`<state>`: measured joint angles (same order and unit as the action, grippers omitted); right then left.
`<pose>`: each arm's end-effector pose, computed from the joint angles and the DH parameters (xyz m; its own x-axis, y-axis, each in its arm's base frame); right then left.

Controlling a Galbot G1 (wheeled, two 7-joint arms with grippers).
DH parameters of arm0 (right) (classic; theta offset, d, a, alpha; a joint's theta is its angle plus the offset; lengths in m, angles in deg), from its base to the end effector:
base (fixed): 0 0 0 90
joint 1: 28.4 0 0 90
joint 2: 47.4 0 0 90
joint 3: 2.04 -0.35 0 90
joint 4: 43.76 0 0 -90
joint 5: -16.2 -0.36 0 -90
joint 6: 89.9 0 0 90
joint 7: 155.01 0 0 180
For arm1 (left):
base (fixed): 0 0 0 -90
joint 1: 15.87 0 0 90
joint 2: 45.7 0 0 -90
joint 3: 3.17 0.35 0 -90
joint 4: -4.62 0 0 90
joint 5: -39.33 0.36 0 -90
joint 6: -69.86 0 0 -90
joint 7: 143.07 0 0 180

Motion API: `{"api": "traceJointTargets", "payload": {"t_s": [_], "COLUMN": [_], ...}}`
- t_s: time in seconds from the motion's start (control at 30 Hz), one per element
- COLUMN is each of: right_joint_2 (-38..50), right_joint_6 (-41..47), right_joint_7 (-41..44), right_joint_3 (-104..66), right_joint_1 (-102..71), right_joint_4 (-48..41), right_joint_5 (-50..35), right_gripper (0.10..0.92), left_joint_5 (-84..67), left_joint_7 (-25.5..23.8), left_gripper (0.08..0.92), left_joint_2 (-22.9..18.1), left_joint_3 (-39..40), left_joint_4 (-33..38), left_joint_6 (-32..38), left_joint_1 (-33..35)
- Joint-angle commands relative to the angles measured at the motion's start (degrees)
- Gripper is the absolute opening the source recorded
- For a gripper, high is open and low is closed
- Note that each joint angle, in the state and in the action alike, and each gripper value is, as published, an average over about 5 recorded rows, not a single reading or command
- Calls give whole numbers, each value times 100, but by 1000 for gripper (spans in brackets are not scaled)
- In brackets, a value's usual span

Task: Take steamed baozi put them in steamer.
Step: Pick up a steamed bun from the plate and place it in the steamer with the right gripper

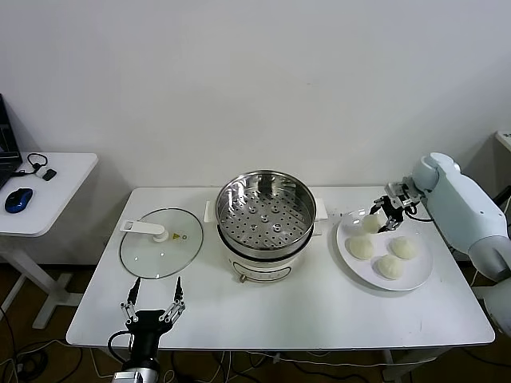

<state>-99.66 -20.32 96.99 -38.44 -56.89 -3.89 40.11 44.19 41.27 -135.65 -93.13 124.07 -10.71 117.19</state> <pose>0.6005 -0.2365 -0.1701 -0.1985 -0.1579 0.9673 -0.9387 -0.2531 -0.2339 0.1109 -0.0001 -0.3404 -0.9959 -0.0605 0.0670 -0.0545 0.9946 0.0878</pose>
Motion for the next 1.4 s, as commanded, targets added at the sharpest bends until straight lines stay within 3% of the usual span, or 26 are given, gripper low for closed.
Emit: {"api": "traceJointTargets", "payload": {"t_s": [0.03, 0.33, 0.67, 1.07, 1.4], "right_joint_2": [539, 733, -328, -2184, -2572], "right_joint_6": [-42, 69, -193, -820, -1351], "right_joint_7": [141, 212, 228, 182, 26], "right_joint_3": [1118, 2759, 4029, 4071, 3796], "right_joint_1": [723, 2380, 3947, 3426, 2634], "right_joint_4": [1373, 2366, 2329, 1241, 871], "right_joint_5": [-943, -2252, -3009, -2270, -857], "right_gripper": [628, 628, 629, 634, 631], "left_joint_5": [14, 32, 57, 45, 16], "left_joint_7": [0, 0, -1, 6, 7], "left_gripper": [823, 823, 823, 823, 823], "left_joint_2": [-8, 6, 8, 2, -5], "left_joint_3": [10, 21, 45, 34, 19], "left_joint_4": [1, -2, 16, 39, 55], "left_joint_6": [-1, 1, 11, 23, 26], "left_joint_1": [-3, 12, 26, 18, 1]}}
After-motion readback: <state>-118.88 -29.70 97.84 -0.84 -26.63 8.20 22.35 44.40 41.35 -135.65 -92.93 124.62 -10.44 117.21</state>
